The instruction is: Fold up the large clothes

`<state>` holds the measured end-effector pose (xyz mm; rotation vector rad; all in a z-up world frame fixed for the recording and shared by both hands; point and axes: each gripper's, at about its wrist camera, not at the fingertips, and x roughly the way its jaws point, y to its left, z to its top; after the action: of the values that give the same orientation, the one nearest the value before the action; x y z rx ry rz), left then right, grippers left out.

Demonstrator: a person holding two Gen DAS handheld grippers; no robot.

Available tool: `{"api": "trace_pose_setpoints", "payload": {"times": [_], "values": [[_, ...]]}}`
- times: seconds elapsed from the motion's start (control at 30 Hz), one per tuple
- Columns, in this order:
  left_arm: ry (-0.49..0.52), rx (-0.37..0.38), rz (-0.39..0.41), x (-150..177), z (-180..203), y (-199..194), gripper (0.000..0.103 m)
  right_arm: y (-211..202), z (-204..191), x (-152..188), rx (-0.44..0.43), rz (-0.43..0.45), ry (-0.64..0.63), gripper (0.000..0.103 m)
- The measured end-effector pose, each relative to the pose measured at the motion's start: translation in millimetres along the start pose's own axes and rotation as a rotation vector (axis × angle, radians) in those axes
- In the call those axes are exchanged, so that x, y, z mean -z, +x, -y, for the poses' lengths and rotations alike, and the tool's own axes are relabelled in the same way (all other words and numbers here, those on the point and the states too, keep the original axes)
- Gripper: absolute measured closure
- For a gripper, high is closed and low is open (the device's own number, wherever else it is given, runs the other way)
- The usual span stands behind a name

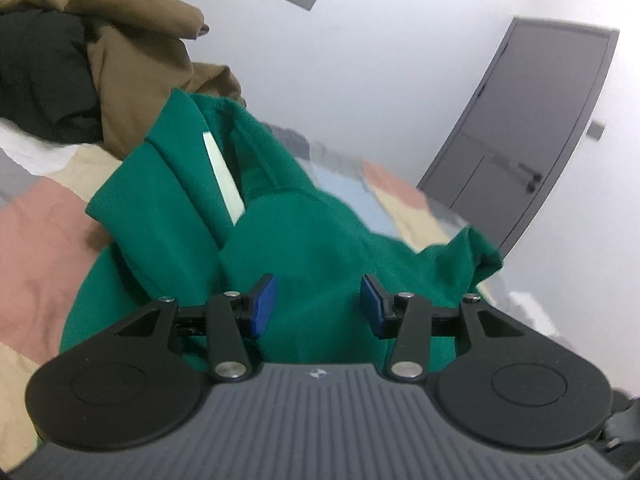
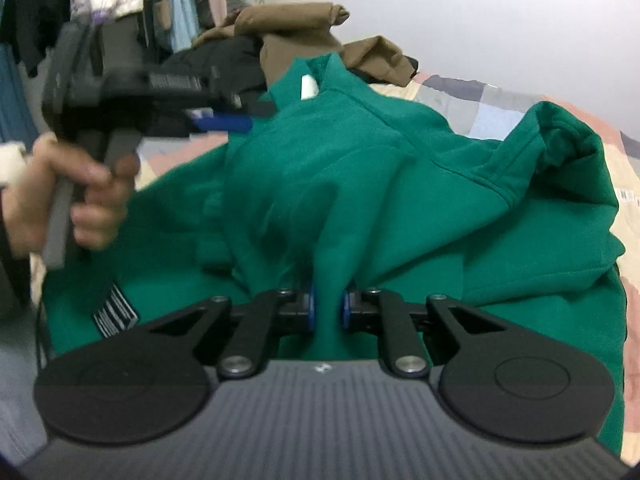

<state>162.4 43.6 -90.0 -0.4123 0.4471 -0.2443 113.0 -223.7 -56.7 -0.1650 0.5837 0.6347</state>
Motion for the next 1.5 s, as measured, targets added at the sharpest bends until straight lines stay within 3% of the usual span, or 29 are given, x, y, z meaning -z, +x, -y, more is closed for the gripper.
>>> {"api": "trace_pose_setpoints", "payload": {"times": [0.1, 0.23, 0.37, 0.47, 0.63, 0.8, 0.9, 0.97, 1.13, 1.27, 1.5], "values": [[0.008, -0.021, -0.024, 6.1, -0.1, 7.6, 0.051, -7.2, 7.8, -0.9, -0.016, 0.023, 0.064, 0.072], [0.012, -0.029, -0.05, 11.1, -0.8, 12.8, 0.051, -23.7, 22.5, -2.6, -0.016, 0.084, 0.146, 0.046], [0.037, -0.036, -0.057, 13.8, 2.5, 16.3, 0.051, -39.2, 51.4, -6.6, -0.018, 0.182, 0.325, 0.045], [0.033, -0.031, -0.056, 15.0, 1.3, 17.9, 0.051, -32.6, 68.7, -14.2, 0.062, 0.226, 0.42, 0.042], [0.027, -0.016, -0.041, 15.4, 0.2, 14.1, 0.051, 8.3, 101.8, -43.9, 0.177, 0.222, 0.485, 0.043], [0.034, 0.026, -0.021, 17.2, 2.5, 6.3, 0.051, 66.7, 141.4, -60.9, 0.265, 0.163, 0.524, 0.047], [0.025, 0.068, 0.003, 15.7, 3.6, 0.0, 0.051, 93.0, 159.2, -69.9, 0.274, 0.086, 0.548, 0.082], [0.017, 0.104, 0.015, 13.9, 4.2, -2.7, 0.051, 98.2, 165.4, -79.4, 0.298, 0.095, 0.522, 0.091], [0.003, 0.194, -0.001, 16.9, 1.3, 4.5, 0.051, 96.4, 189.7, -106.7, 0.393, 0.152, 0.474, 0.094], [0.002, 0.201, -0.039, 23.2, -0.7, 18.0, 0.051, 114.6, 217.3, -116.5, 0.468, 0.147, 0.449, 0.094], [-0.023, 0.186, -0.077, 29.8, -8.7, 38.9, 0.051, 165.1, 229.8, -93.0, 0.506, 0.063, 0.42, 0.094]]}}
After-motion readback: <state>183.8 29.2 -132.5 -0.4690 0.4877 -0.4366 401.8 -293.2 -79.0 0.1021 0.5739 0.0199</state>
